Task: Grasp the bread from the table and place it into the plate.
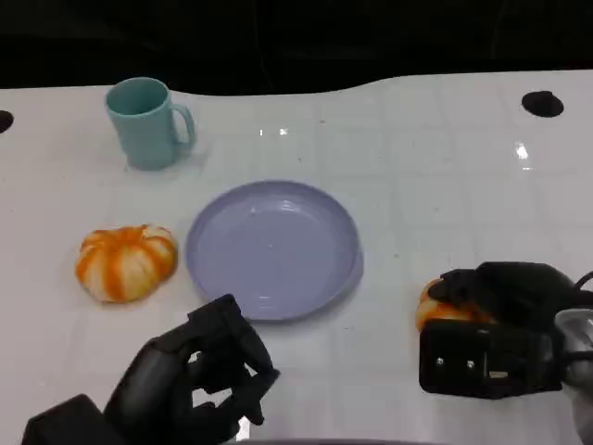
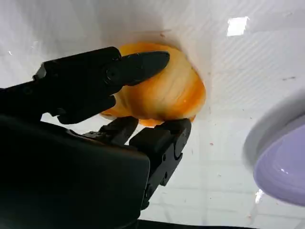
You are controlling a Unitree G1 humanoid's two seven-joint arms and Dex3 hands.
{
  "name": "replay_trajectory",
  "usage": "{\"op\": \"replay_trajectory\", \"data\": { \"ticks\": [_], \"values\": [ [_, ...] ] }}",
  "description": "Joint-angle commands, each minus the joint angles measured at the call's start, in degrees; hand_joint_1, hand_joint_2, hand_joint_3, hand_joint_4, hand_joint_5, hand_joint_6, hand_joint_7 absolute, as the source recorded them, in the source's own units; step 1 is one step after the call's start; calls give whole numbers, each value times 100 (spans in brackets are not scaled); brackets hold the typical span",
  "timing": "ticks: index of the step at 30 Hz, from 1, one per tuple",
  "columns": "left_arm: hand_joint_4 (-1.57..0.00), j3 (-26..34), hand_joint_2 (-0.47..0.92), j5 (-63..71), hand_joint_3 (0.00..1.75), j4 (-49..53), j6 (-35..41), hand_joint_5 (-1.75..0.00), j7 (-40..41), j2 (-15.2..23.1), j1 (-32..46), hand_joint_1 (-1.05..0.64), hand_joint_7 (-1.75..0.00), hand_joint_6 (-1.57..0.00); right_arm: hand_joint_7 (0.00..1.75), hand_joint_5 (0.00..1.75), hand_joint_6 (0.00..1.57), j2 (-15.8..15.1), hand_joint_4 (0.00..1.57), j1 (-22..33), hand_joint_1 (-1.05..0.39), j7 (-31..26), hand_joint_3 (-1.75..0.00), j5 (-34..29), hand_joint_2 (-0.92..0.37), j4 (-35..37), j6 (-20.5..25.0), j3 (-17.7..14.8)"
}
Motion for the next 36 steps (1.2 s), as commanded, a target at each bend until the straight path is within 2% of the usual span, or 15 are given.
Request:
{"op": "replay_trajectory", "data": {
  "ticks": [1,6,7,9,10,11,14,15,17,26,31,32,33,34,36],
  "values": [
    [-67,-2,92,41,42,-97,14,-175,56,36,37,-57,-174,-46,7,30,72,26,56,-241,-39,-254,-6,-72,-92,634,20,238],
    [-67,-10,92,51,41,-176,75,-175,79,31,82,-57,-174,-46,14,42,95,-30,88,-434,-28,-1394,-5,-290,-92,1242,-515,505],
    [-67,-10,92,62,41,-183,73,-175,84,31,86,-57,-174,-46,12,67,106,-80,92,-462,-27,-1799,-3,-389,-92,1380,-730,582],
    [-67,-9,92,53,41,-208,98,-175,87,26,91,-57,-174,-46,11,138,119,-147,85,-538,-25,-2669,-3,-533,-92,1721,-1179,682],
    [-67,-7,92,29,41,-221,123,-175,81,20,92,-57,-174,-46,14,160,125,-164,85,-582,-24,-2954,-4,-556,-92,1859,-1338,705],
    [-67,-6,92,21,41,-232,139,-175,81,17,94,-57,-174,-46,15,167,127,-178,86,-621,-24,-3156,-5,-561,-92,1956,-1464,715],
    [-67,-1,92,25,41,-229,131,-175,70,19,85,-57,-174,-46,28,174,125,-204,86,-695,-24,-3473,-4,-498,-92,2075,-1733,685],
    [-67,-1,92,33,41,-234,136,-175,71,22,82,-57,-174,-46,63,174,110,-205,86,-702,-22,-3560,-2,-465,-91,2075,-1806,659],
    [-66,2,92,33,41,-231,137,-175,68,24,77,-56,-174,-46,95,175,92,-212,86,-701,-22,-3675,0,-428,-90,2050,-1901,622],
    [-66,-5,92,44,41,-237,124,-175,58,29,81,-55,-174,-46,154,175,80,-127,91,-523,-17,-4550,-1,-1,-89,1894,-2598,317],
    [-67,-1,92,27,41,-267,186,-175,61,28,89,-56,-174,-45,154,175,80,-106,96,-414,-16,-4725,-4,201,-90,1553,-2837,163],
    [-67,1,92,54,41,-275,185,-175,70,36,91,-56,-174,-45,148,175,81,-107,96,-395,-17,-4714,-17,225,-86,1466,-2856,144],
    [-67,5,92,62,41,-291,207,-175,77,41,96,-55,-174,-45,150,175,81,-106,95,-376,-18,-4688,-68,242,-61,1371,-2860,122],
    [-67,11,92,36,41,-308,236,-175,73,37,104,-55,-174,-45,151,175,81,-97,95,-357,-19,-4665,-92,257,-50,1276,-2855,96],
    [-66,17,92,21,41,-318,249,-175,71,32,109,-54,-174,-45,156,175,80,-64,96,-320,-19,-4616,-115,290,-39,1109,-2827,43]
  ]
}}
